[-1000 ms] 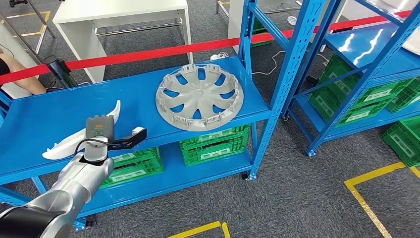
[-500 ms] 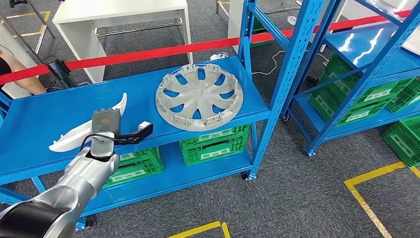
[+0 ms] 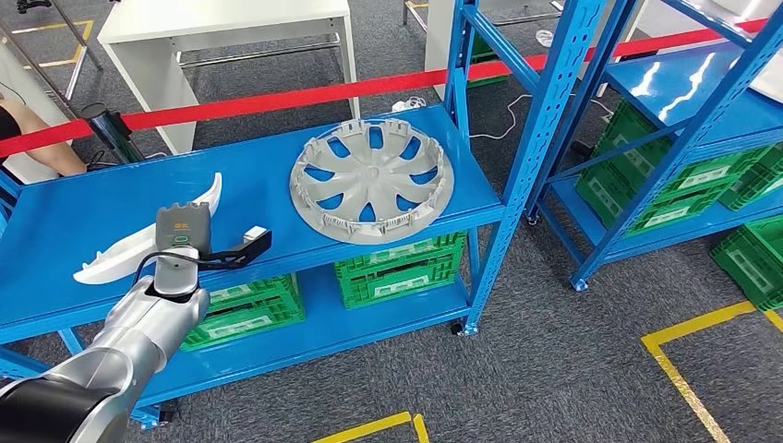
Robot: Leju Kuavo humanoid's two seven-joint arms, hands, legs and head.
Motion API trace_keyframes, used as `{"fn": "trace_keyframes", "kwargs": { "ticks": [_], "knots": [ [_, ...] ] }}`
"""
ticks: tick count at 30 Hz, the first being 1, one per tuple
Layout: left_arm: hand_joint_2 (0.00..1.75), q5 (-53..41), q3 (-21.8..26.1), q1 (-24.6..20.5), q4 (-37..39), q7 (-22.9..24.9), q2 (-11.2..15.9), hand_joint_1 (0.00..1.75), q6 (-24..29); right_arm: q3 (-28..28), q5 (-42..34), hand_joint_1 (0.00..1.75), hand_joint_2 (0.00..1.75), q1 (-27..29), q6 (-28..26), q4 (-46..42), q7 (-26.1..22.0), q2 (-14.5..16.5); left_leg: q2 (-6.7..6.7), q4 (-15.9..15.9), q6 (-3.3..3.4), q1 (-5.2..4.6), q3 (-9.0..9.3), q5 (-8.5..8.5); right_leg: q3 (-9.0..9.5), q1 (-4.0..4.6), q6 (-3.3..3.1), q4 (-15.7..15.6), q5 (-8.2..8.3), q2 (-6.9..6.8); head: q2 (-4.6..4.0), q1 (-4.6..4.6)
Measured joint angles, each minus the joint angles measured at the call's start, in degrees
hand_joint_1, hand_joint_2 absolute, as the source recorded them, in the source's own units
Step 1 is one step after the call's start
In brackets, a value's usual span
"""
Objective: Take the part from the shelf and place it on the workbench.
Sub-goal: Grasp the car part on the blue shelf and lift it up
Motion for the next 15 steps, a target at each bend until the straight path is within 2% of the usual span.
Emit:
{"fn": "trace_keyframes", "kwargs": {
  "ticks": [9, 15],
  "knots": [
    [1.75, 0.0, -3.6, 0.0, -0.5, -2.0, 1.6, 1.75, 9.7, -0.6, -0.4, 0.00, 0.00, 0.0, 1.0, 0.0, 0.0, -0.4, -0.03, 0.0, 0.00, 0.00, 0.00, 0.00, 0.01, 0.06, 0.00, 0.0, 0.00, -0.02, 0.00, -0.01],
    [1.75, 0.0, -3.6, -0.1, -0.6, -4.0, 1.2, 1.75, 11.3, -1.1, -0.3, 0.00, 0.00, 0.0, 0.6, 0.0, 0.0, -0.6, -0.03, 0.0, 0.00, -0.01, 0.01, 0.00, 0.00, 0.06, 0.00, 0.0, 0.00, -0.01, 0.01, 0.00]
  ]
}}
